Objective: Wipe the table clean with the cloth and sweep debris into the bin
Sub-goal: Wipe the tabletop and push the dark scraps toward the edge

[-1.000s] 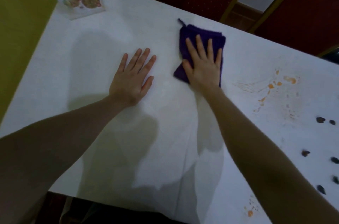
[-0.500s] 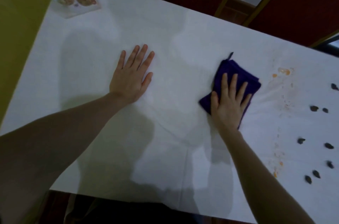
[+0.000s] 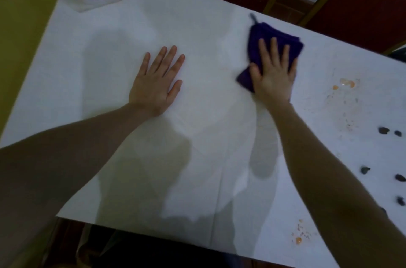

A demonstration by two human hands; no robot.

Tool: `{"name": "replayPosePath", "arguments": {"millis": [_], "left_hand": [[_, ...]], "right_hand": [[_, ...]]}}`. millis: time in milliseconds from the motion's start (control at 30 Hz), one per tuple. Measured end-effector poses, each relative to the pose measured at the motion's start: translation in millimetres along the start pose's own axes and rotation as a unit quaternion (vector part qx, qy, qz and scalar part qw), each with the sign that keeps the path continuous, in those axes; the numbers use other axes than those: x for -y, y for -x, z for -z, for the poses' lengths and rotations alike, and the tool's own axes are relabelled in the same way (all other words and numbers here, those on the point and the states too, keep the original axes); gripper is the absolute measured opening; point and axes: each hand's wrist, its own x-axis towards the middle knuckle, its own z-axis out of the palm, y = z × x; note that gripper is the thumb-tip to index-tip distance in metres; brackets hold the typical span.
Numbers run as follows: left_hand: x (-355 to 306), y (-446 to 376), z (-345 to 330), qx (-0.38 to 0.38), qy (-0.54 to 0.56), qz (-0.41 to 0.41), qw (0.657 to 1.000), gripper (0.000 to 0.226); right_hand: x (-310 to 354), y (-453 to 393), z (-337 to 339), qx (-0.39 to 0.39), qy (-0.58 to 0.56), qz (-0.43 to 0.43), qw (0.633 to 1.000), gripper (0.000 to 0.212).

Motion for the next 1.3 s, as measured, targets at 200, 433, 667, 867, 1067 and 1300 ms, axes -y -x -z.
{"name": "replayPosePath", "arguments": {"millis": [200,433,667,867,1067,1300], "left_hand": [[1.0,0.9,1.0,0.004,-0.002,0.003,1.000,0.061],[1.7,-2.0,2.6,0.010,0.000,0.002,1.000,0.061],[-1.0,1.1,-0.8,0.014,-0.009,0.004,1.000,0.061],[-0.1,0.6,0.8,0.016,0.003,0.001,1.000,0.061],[2.5,3.5,1.5,0.013,0.006,-0.005,1.000,0.061],[4.5,1.1,6.5,0.050,0.025,-0.007,0.998,0.063]], "right_hand": [[-58.2,53.6,2.2,-0.023,-0.031,-0.120,0.992,0.066],[21.7,140.6,-22.4,-0.013,-0.016,-0.064,0.998,0.067],[80.1,97.3,-28.4,0.016,0.006,0.101,0.995,0.063],[12.3,31.3,-6.9,0.005,-0.004,0.009,1.000,0.064],[-51.7,98.7,-8.4,-0.010,-0.008,-0.078,0.997,0.065],[18.7,213.6,-35.9,-0.018,0.011,-0.022,1.000,0.066]]}}
